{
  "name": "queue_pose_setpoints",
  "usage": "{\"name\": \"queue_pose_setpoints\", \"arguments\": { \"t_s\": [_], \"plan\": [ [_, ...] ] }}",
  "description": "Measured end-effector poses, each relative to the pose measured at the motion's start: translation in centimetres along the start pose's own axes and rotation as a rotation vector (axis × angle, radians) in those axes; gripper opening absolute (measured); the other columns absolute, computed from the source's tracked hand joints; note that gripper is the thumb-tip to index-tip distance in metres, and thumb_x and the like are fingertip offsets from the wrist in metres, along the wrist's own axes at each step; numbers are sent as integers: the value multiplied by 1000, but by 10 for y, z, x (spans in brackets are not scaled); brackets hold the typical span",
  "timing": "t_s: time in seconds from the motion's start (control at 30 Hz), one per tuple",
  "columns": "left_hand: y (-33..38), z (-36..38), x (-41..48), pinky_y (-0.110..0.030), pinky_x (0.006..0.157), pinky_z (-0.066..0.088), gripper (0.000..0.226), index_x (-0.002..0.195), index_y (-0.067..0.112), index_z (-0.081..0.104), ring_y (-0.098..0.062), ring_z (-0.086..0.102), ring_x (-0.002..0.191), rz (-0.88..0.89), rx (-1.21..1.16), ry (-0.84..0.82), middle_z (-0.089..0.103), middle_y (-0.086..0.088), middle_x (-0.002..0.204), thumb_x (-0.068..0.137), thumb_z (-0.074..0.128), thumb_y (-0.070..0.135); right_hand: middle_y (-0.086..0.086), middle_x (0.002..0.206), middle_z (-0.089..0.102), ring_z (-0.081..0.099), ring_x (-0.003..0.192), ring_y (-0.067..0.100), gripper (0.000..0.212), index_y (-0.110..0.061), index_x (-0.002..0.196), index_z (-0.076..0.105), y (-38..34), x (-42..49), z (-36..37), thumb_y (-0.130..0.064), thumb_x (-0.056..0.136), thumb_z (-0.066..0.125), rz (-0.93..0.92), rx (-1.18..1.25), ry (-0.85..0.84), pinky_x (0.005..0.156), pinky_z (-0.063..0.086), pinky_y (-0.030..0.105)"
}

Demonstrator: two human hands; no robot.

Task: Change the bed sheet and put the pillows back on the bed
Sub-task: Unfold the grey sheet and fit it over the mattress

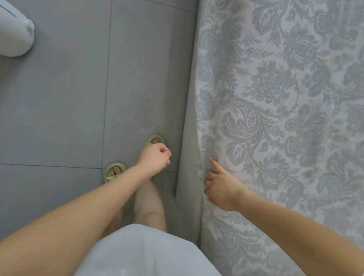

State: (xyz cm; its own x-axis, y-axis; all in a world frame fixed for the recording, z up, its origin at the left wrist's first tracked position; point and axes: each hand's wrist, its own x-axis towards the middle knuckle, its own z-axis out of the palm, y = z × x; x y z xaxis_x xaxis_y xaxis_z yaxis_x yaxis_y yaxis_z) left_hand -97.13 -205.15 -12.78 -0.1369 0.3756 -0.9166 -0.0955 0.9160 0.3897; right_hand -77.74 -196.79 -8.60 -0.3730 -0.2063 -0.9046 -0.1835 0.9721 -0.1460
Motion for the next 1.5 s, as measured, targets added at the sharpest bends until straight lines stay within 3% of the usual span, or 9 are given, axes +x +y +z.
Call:
{"name": "queue_pose_setpoints", "arguments": {
  "t_s": [0.2, 0.43, 0.5, 0.7, 0.83, 1.1, 1.3, 1.4, 1.5],
  "plan": [
    [-67, 55, -23, -26, 68, 42, 29, 73, 21, 56, -18, 54, 72, 20, -171, -127, 60, 1, 73, 90, 43, 1, -7, 67, 63, 64, 78, 21, 16, -22, 68, 71, 9, 10, 19, -38, 70, 75, 71, 107, 404, 110, 18, 50],
    [-92, 131, -15, -32, 86, 46, 11, 102, 12, 58, -18, 53, 92, -72, -618, -65, 56, -1, 94, 96, 53, 20, -5, 74, 65, 64, 81, 22, 40, -20, 74, 71, 50, 26, 4, -37, 87, 36, 139, 35, 569, 110, 16, 45],
    [-81, 141, -1, -30, 77, 48, 19, 108, 13, 56, -16, 52, 88, -116, -774, -73, 55, -2, 96, 96, 54, 27, -7, 77, 67, 64, 85, 20, 48, -21, 75, 72, 58, 31, 1, -39, 87, 28, 99, 30, 539, 111, 15, 43],
    [-57, 145, 43, -14, 40, 30, 15, 77, 16, 59, -3, 42, 47, -55, -858, -155, 53, 2, 64, 88, 67, 23, -12, 87, 69, 62, 95, 14, 51, -24, 80, 73, 70, 31, 7, -43, 92, 28, 23, 87, 560, 112, 17, 33],
    [-68, 142, 54, -19, 50, 34, 17, 73, 17, 58, -6, 41, 51, -110, -970, -211, 54, 3, 63, 88, 66, 19, -12, 89, 70, 63, 93, 15, 43, -23, 79, 73, 73, 26, 8, -39, 91, 36, -63, 117, 601, 104, 29, 35],
    [-92, 146, 67, -22, 57, 46, 23, 74, 12, 49, -10, 47, 62, -290, -1048, -142, 52, -5, 75, 96, 54, 18, -19, 101, 64, 57, 103, 8, 57, -32, 95, 70, 74, 36, -3, -48, 90, 16, -86, 33, 303, 108, 17, 30],
    [-92, 155, 72, -31, 65, 46, 20, 82, 6, 51, -22, 50, 67, -359, -989, 216, 52, -10, 79, 96, 51, 20, -18, 82, 60, 51, 86, 6, 69, -32, 82, 67, 65, 36, -6, -53, 87, 1, -38, -45, 219, 88, 23, 27],
    [-105, 145, 63, -30, 69, 41, 24, 75, 12, 49, -21, 48, 68, -267, -932, 224, 50, -4, 73, 94, 56, 26, -19, 82, 62, 53, 88, 5, 77, -31, 82, 68, 59, 45, -12, -53, 86, -6, -17, -73, 154, 100, 25, 31],
    [-110, 135, 51, -32, 78, 42, 21, 98, 18, 49, -19, 49, 81, -99, -665, 271, 49, 1, 88, 88, 63, 29, -14, 78, 63, 56, 86, 8, 70, -28, 79, 67, 55, 52, -19, -50, 94, 2, 13, -71, 46, 102, 31, 34]
  ]
}}
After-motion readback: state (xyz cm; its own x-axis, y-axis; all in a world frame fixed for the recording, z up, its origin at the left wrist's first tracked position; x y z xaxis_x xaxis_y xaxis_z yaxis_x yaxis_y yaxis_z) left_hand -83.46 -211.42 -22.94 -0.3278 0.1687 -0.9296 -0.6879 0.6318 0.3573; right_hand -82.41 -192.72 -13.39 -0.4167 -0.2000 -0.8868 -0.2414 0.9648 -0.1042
